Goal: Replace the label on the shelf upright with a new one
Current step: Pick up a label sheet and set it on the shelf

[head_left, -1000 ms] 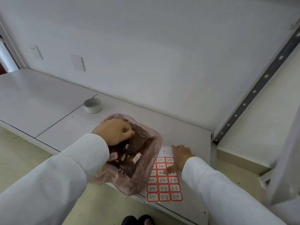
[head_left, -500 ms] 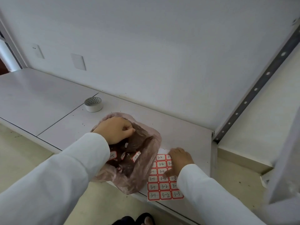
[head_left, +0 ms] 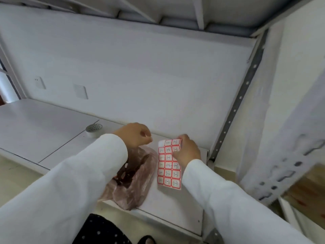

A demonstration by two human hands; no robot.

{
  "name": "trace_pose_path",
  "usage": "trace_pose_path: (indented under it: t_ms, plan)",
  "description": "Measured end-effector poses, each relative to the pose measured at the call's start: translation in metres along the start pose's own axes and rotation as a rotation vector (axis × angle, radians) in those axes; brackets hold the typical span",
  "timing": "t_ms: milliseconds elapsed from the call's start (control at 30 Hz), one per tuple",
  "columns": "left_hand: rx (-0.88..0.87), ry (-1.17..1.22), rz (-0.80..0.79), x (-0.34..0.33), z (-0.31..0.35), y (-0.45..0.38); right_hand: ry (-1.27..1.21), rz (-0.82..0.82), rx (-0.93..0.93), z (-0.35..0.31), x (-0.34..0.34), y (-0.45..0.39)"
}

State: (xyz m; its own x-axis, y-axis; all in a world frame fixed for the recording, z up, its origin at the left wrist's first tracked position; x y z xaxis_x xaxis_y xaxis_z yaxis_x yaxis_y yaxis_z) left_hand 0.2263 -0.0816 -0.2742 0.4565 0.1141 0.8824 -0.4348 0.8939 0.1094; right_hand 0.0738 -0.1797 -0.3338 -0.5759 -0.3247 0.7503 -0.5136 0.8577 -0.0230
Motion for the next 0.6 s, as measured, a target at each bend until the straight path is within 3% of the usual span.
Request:
trace_pose_path:
  t_ms: [100,233,300,433,600]
  plan:
    - [0.073,0.199,0.008,-0.019,0.028,0.01,-0.13,0.112,0.066,-0.024,0.035,0.018]
    - [0.282,0.877,0.018,-0.044,0.046,0.021,-0.332,0.265,0.078,-0.035,0.069,0.042]
    - [0.3,1.098,0.001,-0.049,0.051,0.023,-0.323,0.281,0.063,-0.037,0.075,0.048]
    - [0.271,1.173,0.033,-0.038,0.047,0.021,-0.334,0.316,-0.048,-0.03,0.087,0.047]
    - [0.244,1.032,-0.002,-0.028,0.037,0.018,-0.836,0.135,-0.291,-0.019,0.067,0.042]
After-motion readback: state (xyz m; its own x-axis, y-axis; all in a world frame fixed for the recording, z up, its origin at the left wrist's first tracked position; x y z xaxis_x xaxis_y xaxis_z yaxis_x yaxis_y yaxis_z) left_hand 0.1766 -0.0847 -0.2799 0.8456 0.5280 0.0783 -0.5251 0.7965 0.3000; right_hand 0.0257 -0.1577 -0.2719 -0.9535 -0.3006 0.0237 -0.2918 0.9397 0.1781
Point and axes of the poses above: each hand's wrist, its own y-axis away from the middle knuckle, its own x-axis out of the back of the hand, z = x × y, the point moved 4 cm from there along -y, towards the middle knuckle, and after that the axes turned 5 degrees about x, right-handed, at the moved point
